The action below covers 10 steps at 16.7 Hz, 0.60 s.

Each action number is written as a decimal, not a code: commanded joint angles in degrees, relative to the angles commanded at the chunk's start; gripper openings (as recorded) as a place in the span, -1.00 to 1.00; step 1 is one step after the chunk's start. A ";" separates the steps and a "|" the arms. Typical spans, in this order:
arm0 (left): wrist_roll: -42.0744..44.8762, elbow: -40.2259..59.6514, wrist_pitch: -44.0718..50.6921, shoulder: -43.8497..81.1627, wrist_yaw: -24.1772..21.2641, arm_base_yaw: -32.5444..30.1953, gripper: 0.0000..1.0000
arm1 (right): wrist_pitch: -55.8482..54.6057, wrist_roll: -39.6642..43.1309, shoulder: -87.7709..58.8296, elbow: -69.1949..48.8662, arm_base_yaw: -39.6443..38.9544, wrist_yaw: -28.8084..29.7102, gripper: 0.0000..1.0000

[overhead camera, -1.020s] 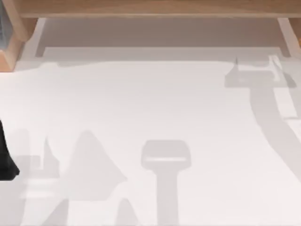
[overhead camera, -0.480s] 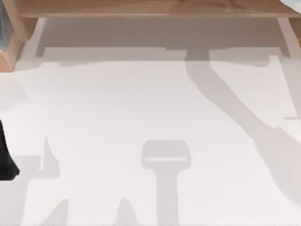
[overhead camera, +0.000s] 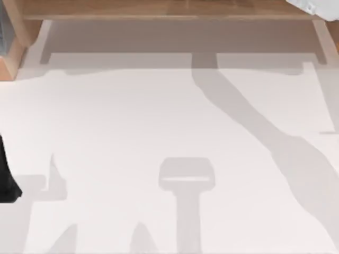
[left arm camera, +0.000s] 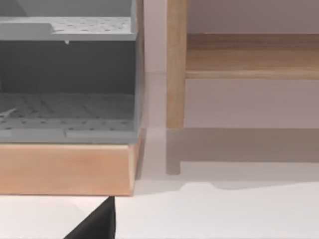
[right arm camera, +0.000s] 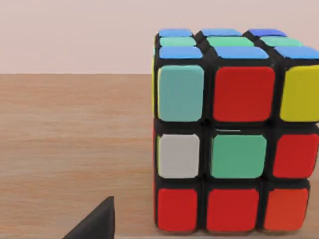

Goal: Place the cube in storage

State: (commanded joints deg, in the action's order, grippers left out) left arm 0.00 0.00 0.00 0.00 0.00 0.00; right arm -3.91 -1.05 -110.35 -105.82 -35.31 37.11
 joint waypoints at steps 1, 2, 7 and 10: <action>0.00 0.00 0.00 0.00 0.00 0.00 1.00 | 0.00 0.00 0.00 0.00 0.00 0.00 1.00; 0.00 0.00 0.00 0.00 0.00 0.00 1.00 | 0.07 0.02 0.23 0.23 0.27 -0.11 1.00; 0.00 0.00 0.00 0.00 0.00 0.00 1.00 | 2.10 0.05 -4.67 -6.51 1.41 -1.33 1.00; 0.00 0.00 0.00 0.00 0.00 0.00 1.00 | 4.45 0.12 -9.60 -14.51 2.92 -2.79 1.00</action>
State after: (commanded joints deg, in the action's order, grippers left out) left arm 0.00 0.00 0.00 0.00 0.00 0.00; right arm 0.54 -0.93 -119.95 -120.33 -32.39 34.33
